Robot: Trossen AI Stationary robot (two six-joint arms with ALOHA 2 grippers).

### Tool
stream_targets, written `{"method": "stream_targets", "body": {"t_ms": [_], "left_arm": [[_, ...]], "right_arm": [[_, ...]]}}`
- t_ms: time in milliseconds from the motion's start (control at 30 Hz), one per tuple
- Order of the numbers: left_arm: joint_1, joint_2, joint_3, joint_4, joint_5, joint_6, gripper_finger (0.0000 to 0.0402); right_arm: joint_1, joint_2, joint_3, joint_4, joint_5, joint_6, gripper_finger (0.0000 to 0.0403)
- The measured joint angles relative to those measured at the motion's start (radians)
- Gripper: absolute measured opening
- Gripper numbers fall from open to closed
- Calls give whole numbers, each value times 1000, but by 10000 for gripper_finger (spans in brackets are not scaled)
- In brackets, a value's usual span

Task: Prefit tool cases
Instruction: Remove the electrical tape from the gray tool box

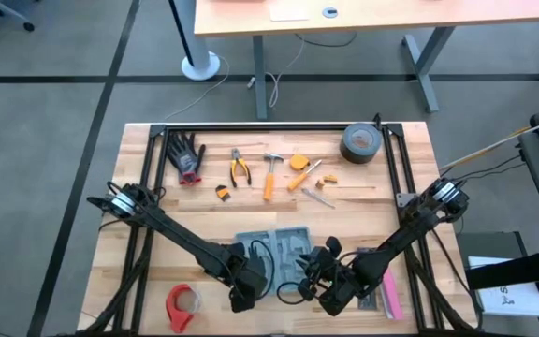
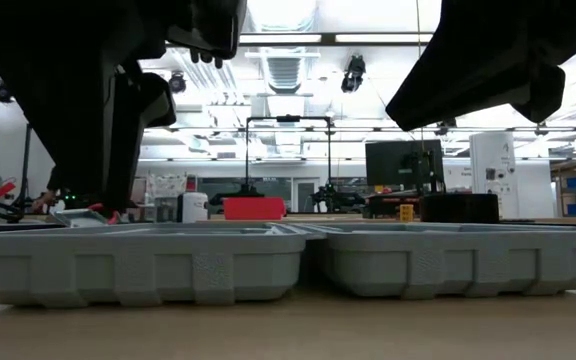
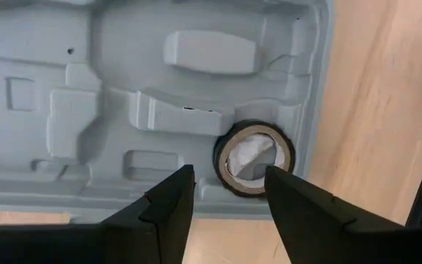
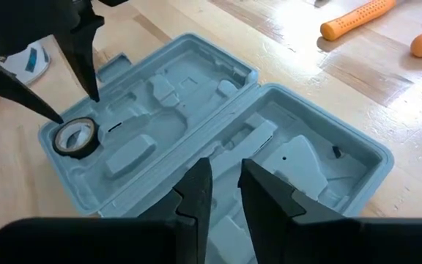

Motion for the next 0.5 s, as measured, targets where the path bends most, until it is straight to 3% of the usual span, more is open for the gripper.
{"method": "stream_targets", "body": {"t_ms": [500], "left_arm": [[10, 0, -94, 86, -33, -2, 171]], "right_arm": [[0, 0, 0, 13, 0, -2, 54]]}}
